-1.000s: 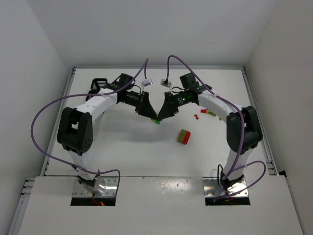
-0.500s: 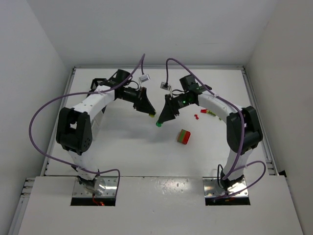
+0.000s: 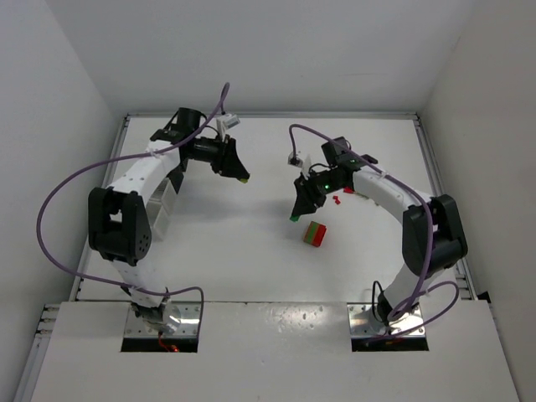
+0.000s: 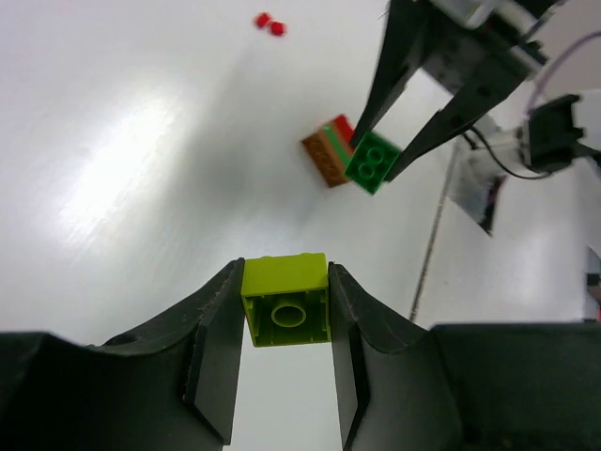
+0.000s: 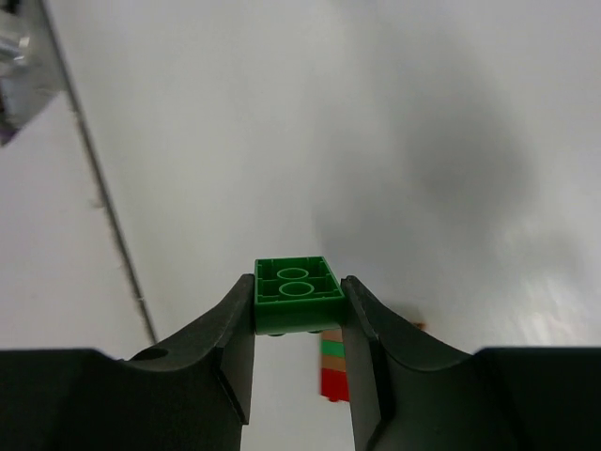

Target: Sort the legos into containers by color

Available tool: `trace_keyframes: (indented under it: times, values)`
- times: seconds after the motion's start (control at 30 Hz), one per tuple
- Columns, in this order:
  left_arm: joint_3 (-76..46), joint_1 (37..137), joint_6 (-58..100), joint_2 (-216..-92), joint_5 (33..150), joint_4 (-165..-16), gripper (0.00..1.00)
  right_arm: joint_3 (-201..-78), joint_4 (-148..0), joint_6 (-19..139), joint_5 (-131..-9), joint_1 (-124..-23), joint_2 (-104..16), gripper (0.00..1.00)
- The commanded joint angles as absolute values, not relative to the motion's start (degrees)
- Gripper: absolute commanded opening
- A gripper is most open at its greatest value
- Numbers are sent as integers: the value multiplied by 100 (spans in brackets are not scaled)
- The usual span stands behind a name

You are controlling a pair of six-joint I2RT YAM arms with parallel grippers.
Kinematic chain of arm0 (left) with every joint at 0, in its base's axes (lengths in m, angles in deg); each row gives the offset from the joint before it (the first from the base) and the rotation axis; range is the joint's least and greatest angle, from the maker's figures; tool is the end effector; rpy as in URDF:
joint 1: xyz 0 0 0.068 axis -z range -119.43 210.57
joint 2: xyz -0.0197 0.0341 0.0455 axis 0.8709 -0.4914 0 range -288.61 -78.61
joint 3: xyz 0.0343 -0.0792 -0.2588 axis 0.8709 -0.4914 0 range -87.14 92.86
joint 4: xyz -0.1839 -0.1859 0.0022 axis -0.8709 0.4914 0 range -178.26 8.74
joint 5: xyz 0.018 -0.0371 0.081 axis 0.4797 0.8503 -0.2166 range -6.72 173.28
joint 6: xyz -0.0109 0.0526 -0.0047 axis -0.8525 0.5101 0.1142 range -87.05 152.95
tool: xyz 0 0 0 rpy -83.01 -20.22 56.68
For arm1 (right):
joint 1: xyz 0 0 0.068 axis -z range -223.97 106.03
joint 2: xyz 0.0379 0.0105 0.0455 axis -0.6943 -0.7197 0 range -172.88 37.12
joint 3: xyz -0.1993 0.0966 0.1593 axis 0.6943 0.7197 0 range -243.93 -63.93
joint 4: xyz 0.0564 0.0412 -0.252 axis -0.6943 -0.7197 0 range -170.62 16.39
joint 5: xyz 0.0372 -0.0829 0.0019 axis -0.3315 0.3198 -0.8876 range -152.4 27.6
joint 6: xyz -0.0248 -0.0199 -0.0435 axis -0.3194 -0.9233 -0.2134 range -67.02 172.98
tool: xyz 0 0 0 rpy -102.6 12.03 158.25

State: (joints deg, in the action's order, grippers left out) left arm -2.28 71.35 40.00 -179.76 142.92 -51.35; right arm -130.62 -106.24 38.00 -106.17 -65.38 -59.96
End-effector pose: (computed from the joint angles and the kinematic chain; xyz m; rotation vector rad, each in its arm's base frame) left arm 0.3657 -0.1009 0.2877 0.7664 2.1390 -1.3027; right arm 0.3072 0.1468 0.2145 -1.0209 2.3254 1.0477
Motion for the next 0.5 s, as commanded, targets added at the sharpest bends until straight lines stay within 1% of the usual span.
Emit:
trace_keyframes:
  times: [0.0, 0.1, 0.27, 0.37, 0.47]
  values:
    - [-259, 6928, 3894, -17617, 13532, -5494, 9, -13029, -9938, 3751, -9818, -6366, -5579, 0]
    - [-311, 6769, 3385, -17731, 13181, -5749, 9, -12967, -9210, 3856, -9738, -6226, -5526, 0]
    - [-373, 6594, 3084, -17652, 12443, -6233, 8, -13186, -8821, 4146, -10142, -6014, -5859, 0]
    - [-233, 6401, 3084, -17739, 11951, -6146, 7, -12976, -8401, 4200, -10336, -5883, -5912, 0]
    - [355, 6128, 3320, -18047, 11809, -5577, 7, -12783, -8197, 4148, -10389, -5882, -5912, 0]
